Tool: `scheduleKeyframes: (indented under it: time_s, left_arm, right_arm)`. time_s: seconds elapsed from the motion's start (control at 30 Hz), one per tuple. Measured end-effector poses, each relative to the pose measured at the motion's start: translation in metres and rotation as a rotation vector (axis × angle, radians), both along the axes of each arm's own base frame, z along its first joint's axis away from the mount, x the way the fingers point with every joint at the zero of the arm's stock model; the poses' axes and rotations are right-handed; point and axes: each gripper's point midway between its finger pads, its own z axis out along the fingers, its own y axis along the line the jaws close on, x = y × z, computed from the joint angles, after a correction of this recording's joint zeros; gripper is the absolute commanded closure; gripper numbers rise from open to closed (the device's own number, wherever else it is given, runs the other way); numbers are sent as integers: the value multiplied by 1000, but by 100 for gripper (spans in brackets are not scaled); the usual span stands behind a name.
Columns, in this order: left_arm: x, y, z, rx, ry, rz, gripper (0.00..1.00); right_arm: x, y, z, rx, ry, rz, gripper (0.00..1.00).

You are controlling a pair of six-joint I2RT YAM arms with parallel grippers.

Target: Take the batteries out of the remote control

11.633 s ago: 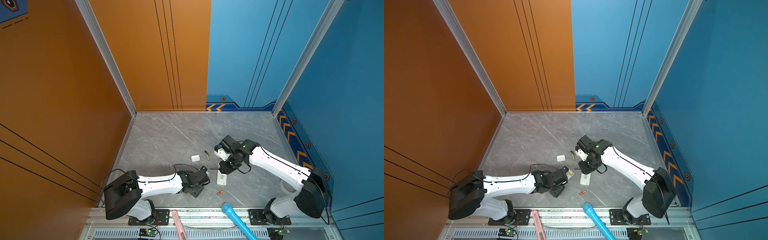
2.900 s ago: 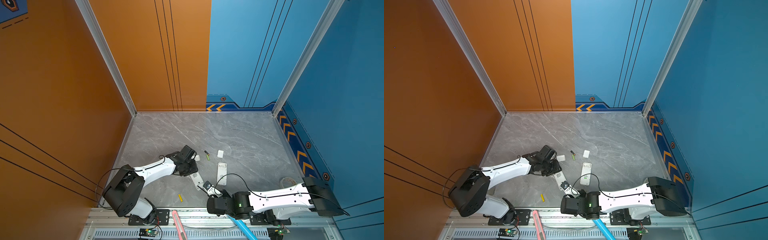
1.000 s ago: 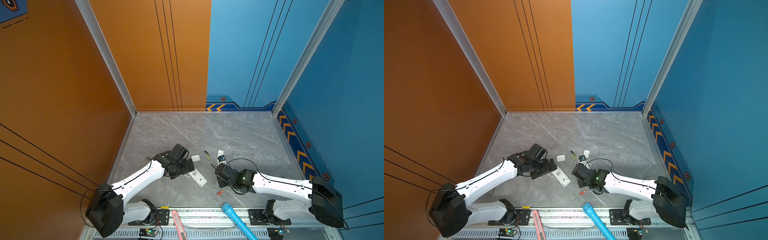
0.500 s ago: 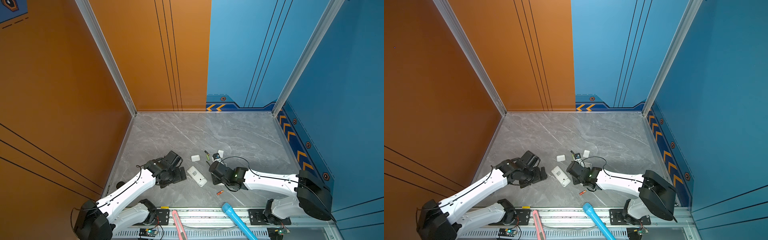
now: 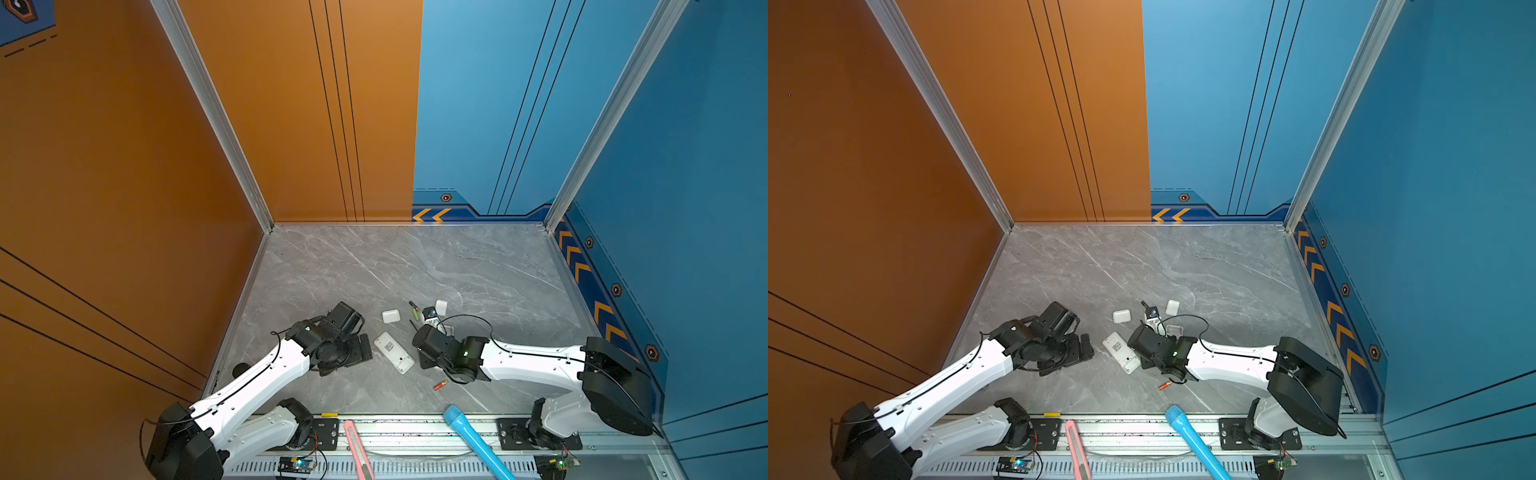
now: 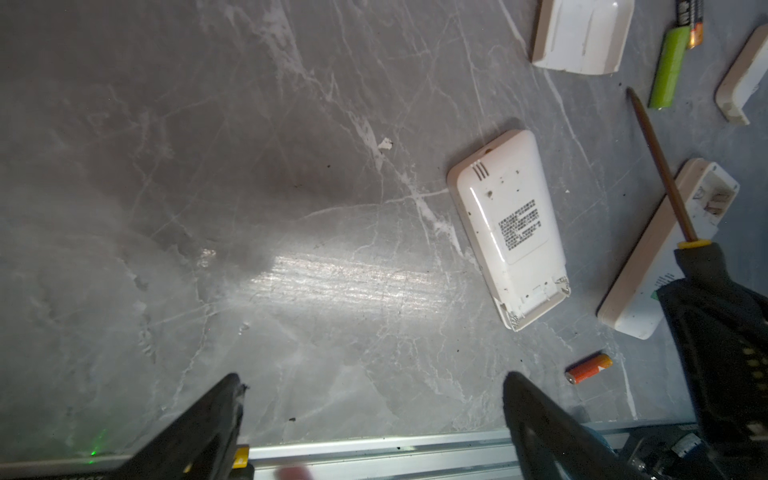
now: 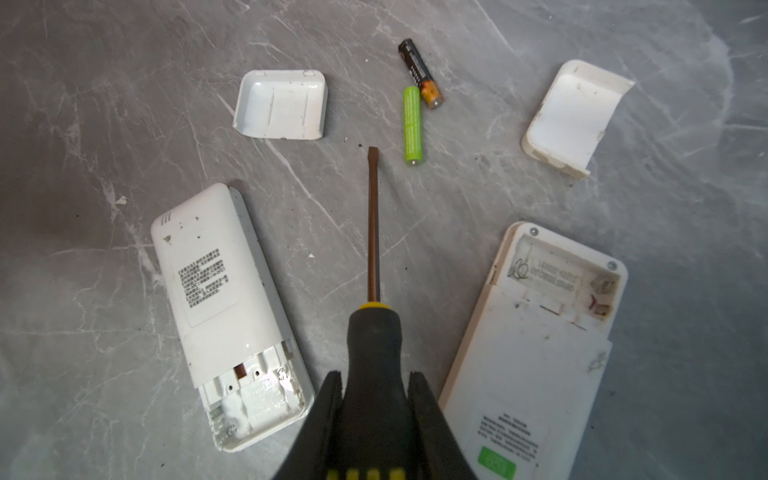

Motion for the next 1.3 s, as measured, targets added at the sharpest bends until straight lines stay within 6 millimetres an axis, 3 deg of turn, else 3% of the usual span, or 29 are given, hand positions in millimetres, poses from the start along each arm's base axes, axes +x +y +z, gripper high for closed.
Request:
scheduleKeyframes:
  time_s: [0.1, 0.27, 0.33, 0.43, 0.53, 0.63, 0.9, 1.0, 1.1, 1.2, 1.3]
  left_arm:
    - [0, 1, 0, -1, -1, 3, 2]
    - [1, 1, 2, -7, -10, 7, 2]
    - [2, 2, 3, -9, -13, 10, 2]
    - [2, 2, 3, -9, -13, 12, 2]
    - [1, 1, 3, -12, -10, 11, 2]
    - [-1, 1, 3, -16, 0, 9, 2]
    - [-19, 8, -3, 17, 78, 1, 2]
    - [-30, 11, -5, 37, 114, -9, 2]
    - [-44, 13, -8, 63, 153, -27, 2]
    - [-59, 20, -13, 91, 194, -28, 1]
    - [-70, 27, -16, 107, 221, -10, 1]
  right_arm:
    - [-4, -5, 7, 12, -25, -5, 94]
    - [5, -26, 53, 115, -134, -101, 92]
    - [15, -45, 72, 153, -177, -192, 90]
    - [32, -86, 80, 163, -209, -352, 89]
    - [43, -127, 63, 103, -190, -481, 89]
    - [46, -148, 44, 36, -153, -532, 85]
    - [35, -163, -6, -47, -20, -523, 82]
    - [39, -160, -9, -39, -21, -515, 78]
    - [45, -157, -12, -22, -21, -522, 66]
    - [39, -156, -28, -46, 44, -498, 41]
    - [30, -157, -42, -90, 105, -470, 32]
